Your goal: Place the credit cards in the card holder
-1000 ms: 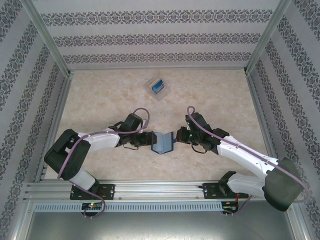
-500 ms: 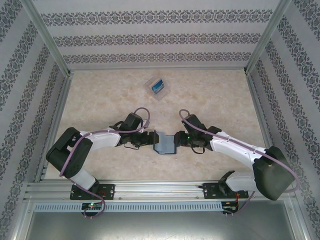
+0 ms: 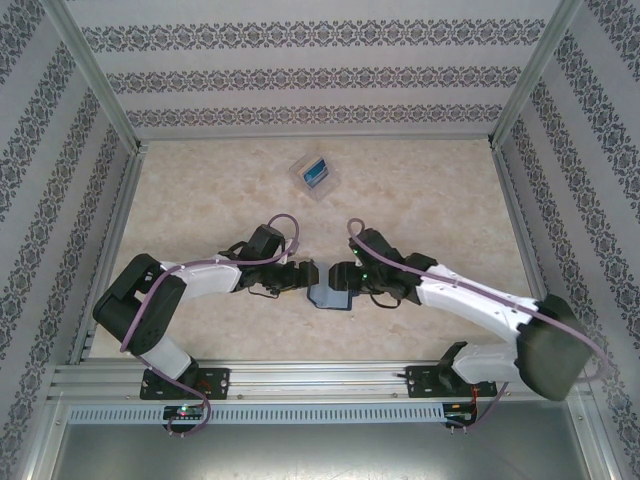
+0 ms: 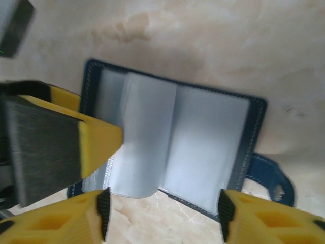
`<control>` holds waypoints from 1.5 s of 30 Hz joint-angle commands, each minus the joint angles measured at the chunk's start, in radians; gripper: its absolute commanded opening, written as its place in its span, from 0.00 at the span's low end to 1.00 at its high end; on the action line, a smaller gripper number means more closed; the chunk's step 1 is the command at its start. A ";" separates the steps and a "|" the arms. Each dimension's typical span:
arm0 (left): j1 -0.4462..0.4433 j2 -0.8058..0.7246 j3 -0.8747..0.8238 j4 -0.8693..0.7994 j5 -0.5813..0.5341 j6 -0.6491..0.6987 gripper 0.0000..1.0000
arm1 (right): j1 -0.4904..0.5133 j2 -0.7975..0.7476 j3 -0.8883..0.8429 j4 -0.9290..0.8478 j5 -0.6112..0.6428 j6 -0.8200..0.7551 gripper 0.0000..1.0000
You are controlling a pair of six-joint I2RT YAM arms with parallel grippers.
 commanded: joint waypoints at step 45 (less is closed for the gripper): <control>0.021 -0.033 -0.041 0.113 0.057 -0.019 0.72 | -0.004 0.194 -0.153 0.368 -0.042 0.028 0.34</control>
